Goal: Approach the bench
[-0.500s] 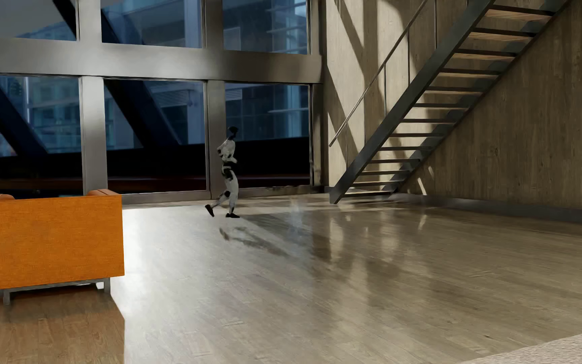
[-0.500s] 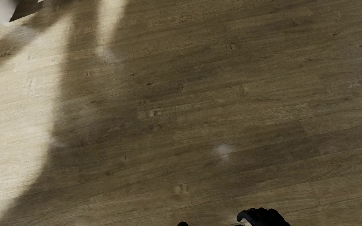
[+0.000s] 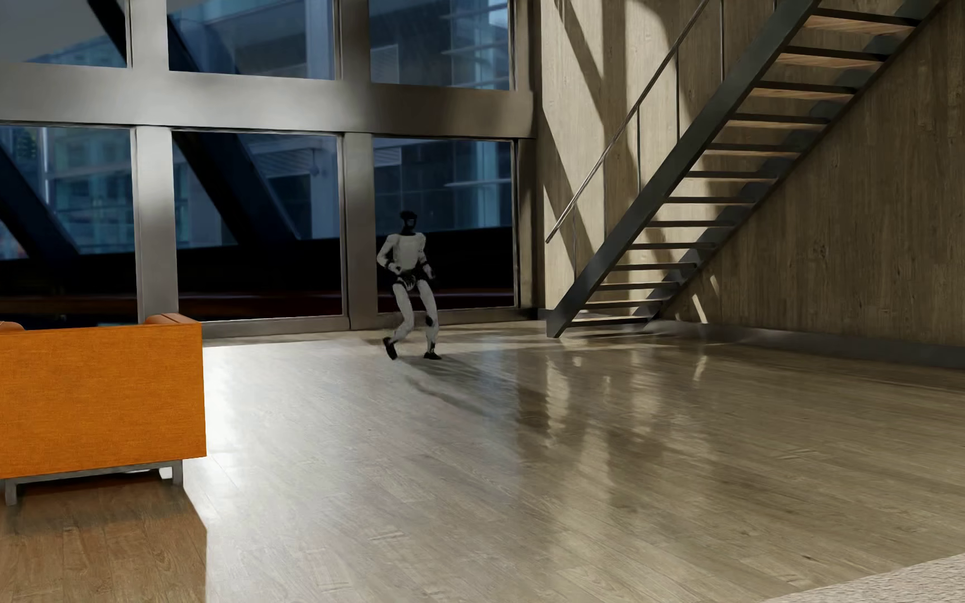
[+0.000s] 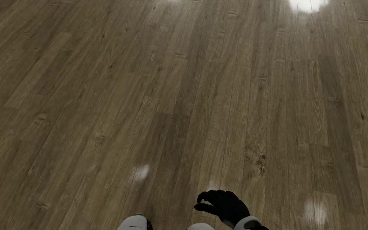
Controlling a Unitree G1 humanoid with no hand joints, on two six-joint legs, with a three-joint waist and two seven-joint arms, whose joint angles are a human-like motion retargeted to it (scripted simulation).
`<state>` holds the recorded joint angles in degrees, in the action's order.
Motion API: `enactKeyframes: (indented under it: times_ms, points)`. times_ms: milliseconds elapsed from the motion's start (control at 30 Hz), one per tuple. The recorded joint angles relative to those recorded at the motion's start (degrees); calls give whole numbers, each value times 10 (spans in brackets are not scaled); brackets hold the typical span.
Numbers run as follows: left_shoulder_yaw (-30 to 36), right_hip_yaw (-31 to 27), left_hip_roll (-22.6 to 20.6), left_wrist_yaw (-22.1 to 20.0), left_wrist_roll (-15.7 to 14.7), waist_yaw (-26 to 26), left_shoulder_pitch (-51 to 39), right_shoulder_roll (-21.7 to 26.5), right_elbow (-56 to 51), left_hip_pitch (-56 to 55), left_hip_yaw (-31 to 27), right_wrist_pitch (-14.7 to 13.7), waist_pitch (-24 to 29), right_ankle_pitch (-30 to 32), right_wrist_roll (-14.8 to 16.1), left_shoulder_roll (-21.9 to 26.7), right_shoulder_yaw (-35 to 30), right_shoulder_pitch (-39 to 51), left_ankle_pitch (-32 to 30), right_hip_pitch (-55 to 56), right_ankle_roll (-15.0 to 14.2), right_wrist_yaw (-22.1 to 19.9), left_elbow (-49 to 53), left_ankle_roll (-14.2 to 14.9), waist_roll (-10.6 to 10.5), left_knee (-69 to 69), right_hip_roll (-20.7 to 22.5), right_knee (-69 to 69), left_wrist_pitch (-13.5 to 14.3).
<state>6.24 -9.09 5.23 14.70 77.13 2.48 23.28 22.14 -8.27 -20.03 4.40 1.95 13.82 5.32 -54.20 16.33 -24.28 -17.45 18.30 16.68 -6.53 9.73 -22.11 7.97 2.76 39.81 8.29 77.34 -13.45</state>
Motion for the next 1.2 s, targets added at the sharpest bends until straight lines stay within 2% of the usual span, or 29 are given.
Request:
enactKeyframes:
  times_ms: [33, 67, 100, 133, 167, 200, 233, 267, 300, 333, 367, 400, 433, 467, 500, 533, 600, 667, 733, 800, 833, 900, 933, 967, 1000, 1033, 1100, 1133, 1200]
  points:
    - [25, 42, 7, 10, 69, -10, -37, 12, 34, 31, 25, 60, 6, -11, -260, -2, 34, -14, 29, 60, 8, 26, -25, -4, 6, 14, -46, 74, 14]
    - [25, 79, 10, 8, 88, -21, -65, -17, 84, 73, 49, 79, 9, -45, -525, -24, 81, -32, 43, 111, 40, 75, -22, -7, 9, 0, -87, 101, 24]
    - [15, 108, 10, -18, 62, -33, -85, -18, 148, 120, 74, 136, 9, -53, -578, -65, 130, -44, 49, 153, 40, 79, 5, -8, 9, -32, -117, 90, 25]
    - [-3, 130, 10, -60, 1, -44, -86, -122, 153, 166, 97, 171, 6, -50, -593, -80, 228, -67, 46, 186, 53, 62, 44, -8, 5, -76, -130, 42, 52]
    - [-7, 146, 11, -85, -82, -54, -93, -216, 138, 204, 118, 185, 1, -52, -508, -86, 336, -66, 41, 214, 55, 53, 90, -7, -1, -116, -132, -30, 68]
    - [12, 167, 14, -103, -157, -65, -109, -255, 122, 231, 135, 178, -4, -56, -363, -76, 429, -65, 37, 232, 58, 61, 130, -4, -8, -143, -137, -125, 78]
    - [39, 184, 16, -116, -214, -75, -122, -254, 125, 253, 150, 168, -9, -56, -236, -60, 490, -64, 36, 239, 55, 78, 174, 0, -15, -163, -136, -244, 89]
    - [65, 192, 18, -122, -252, -85, -143, -233, 146, 274, 162, 155, -12, -39, -162, -36, 515, -69, 40, 231, 43, 90, 212, 6, -21, -181, -128, -389, 93]
    - [87, 190, 19, -124, -268, -93, -160, -203, 178, 300, 174, 134, -15, -21, -119, -11, 522, -76, 42, 211, 51, 85, 248, 12, -26, -206, -115, -539, 90]
    - [102, 206, 18, -127, -276, -98, -174, -174, 219, 329, 185, 113, -17, -1, -98, 8, 519, -83, 42, 195, 66, 67, 276, 19, -31, -229, -111, -626, 90]
    - [104, 212, 23, -130, -276, -102, -180, -146, 269, 353, 193, 107, -16, 30, -105, 20, 508, -84, 38, 200, 95, 49, 290, 25, -37, -228, -103, -609, 82]
    - [96, 213, 35, -134, -277, -106, -175, -129, 325, 370, 195, 115, -13, 31, -123, 20, 495, -74, 24, 214, 116, 31, 294, 30, -44, -208, -94, -544, 67]
    - [81, 217, 50, -145, -284, -110, -161, -122, 385, 376, 195, 137, -10, 19, -146, 8, 487, -59, -18, 223, 131, 10, 278, 25, -54, -174, -88, -485, 39]
    - [73, 224, 68, -156, -292, -110, -152, -130, 443, 366, 184, 172, -6, -15, -168, -8, 483, -45, -85, 219, 138, -1, 239, -4, -64, -117, -86, -443, 13]
    - [70, 233, 99, -151, -299, -106, -152, -149, 490, 334, 170, 197, -4, -53, -182, -24, 478, -34, -148, 202, 137, 8, 172, -16, -74, -17, -83, -416, -20]
    - [66, 236, 132, -139, -307, -99, -154, -165, 522, 283, 145, 201, -2, -84, -209, -39, 454, -22, -210, 174, 134, 30, 90, -70, -86, 98, -71, -410, -60]
    - [63, 223, 113, -124, -290, -80, -138, -190, 545, 147, 48, 144, 0, -121, -262, -56, 380, 21, -168, 90, 128, 38, -56, -84, -99, 288, -38, -447, -106]
    - [43, 196, 98, -132, -281, -65, -79, -219, 539, 27, 26, 91, -4, -139, -279, -70, 328, 84, -160, -1, 123, -23, -134, -66, -95, 358, -18, -508, -110]
    - [-3, 168, 103, -149, -297, -44, -20, -252, 498, -65, 43, 61, -12, -157, -248, -83, 276, 136, -153, -83, 117, -78, -170, -73, -87, 314, -9, -554, -100]
    - [-52, 145, 111, -159, -322, -21, 39, -260, 440, -113, 85, 24, -17, -189, -204, -89, 201, 187, -156, -149, 111, -114, -166, -86, -82, 158, -4, -577, -73]
    - [-69, 134, 98, -157, -321, -11, 62, -250, 407, -121, 101, 8, -19, -205, -189, -91, 159, 213, -163, -182, 107, -121, -162, -75, -82, 36, -4, -586, -63]
    - [-102, 118, 37, -149, -318, 2, 93, -212, 345, -97, 95, -21, -22, -217, -166, -110, 90, 261, -174, -252, 95, -115, -159, -59, -80, -250, -10, -607, -55]
    - [-108, 120, 17, -134, -312, 4, 100, -192, 322, -91, 102, -29, -24, -215, -149, -116, 70, 276, -190, -282, 91, -109, -161, -45, -77, -302, -14, -601, -52]
    - [-102, 124, -8, -115, -298, 7, 97, -173, 308, -91, 82, -26, -24, -200, -127, -117, 63, 282, -232, -309, 83, -94, -169, -99, -72, -271, -25, -581, -46]
    - [-96, 133, -21, -99, -283, 9, 88, -154, 298, -90, 73, -16, -24, -168, -107, -117, 65, 279, -252, -331, 76, -81, -175, -135, -66, -199, -38, -546, -39]
    - [-95, 136, -28, -92, -268, 10, 76, -140, 293, -95, 76, 2, -20, -112, -96, -122, 73, 267, -214, -327, 65, -75, -178, -146, -56, -121, -54, -470, -37]
    - [-116, 126, -29, -119, -265, 11, 58, -145, 328, -62, 93, 55, -16, 29, -85, -156, 101, 240, -109, -238, 1, -86, -160, -142, -37, -27, -92, -215, -44]
    - [-123, 112, -34, -137, -274, 7, 44, -156, 357, -24, 100, 85, -17, 41, -80, -173, 126, 223, -78, -179, 5, -94, -147, -137, -27, -28, -101, -112, -42]
    - [-106, 116, -47, -155, -282, -8, 0, -181, 401, 63, 97, 143, -18, -17, -60, -178, 195, 163, -47, -53, 38, -101, -128, -127, -17, -74, -120, -9, -28]
